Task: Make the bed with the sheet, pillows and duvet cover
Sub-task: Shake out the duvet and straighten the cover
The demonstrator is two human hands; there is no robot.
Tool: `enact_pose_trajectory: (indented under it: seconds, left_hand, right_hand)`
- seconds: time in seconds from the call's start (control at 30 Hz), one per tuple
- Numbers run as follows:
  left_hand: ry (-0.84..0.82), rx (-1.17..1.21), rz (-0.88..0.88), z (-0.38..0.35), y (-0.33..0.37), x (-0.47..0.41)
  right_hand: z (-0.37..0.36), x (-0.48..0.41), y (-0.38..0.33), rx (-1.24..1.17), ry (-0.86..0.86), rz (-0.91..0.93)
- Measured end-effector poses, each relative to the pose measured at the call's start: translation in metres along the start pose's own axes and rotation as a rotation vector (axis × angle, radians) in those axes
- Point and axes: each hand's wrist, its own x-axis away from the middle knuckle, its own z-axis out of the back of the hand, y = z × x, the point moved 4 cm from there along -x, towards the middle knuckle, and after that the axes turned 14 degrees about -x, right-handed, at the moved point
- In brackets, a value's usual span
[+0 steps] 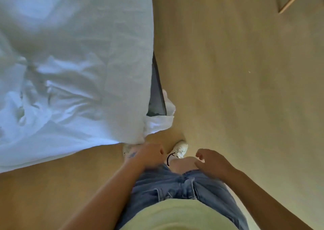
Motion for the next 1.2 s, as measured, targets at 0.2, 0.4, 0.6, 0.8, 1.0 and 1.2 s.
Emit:
enact_pose_trajectory:
  seconds: [0.2,0.4,0.6,0.8,1.0,1.2]
  left_hand:
    - [-0.011,-0.058,-0.090,0.072,0.106,-0.059]
    - [0.003,-0.144,-0.014,0.172,0.136,-0.144]
    - [-0.016,-0.048,0.065,0.314,0.162,-0.235]
    - [0.024,-0.025,0.109,0.482,0.161,-0.291]
    - [0.114,0.399,0.269,0.611,0.118,-0.351]
    - [0.167,0.662,0.400,0.755,0.083,-0.396]
  right_hand:
    - [0.081,0.001,0.074,-0.212,0.074,-0.083]
    - [0.196,-0.042,0.096,-0.428,0.215,-0.129]
    - [0.355,-0.114,0.073,-0.388,0.256,-0.155]
    - [0.514,-0.212,-0.019,-0.213,0.141,-0.019]
    - [0.667,-0.334,-0.126,-0.151,0.104,0.078]
    - [0.846,-0.446,-0.258,-0.101,0.100,0.161]
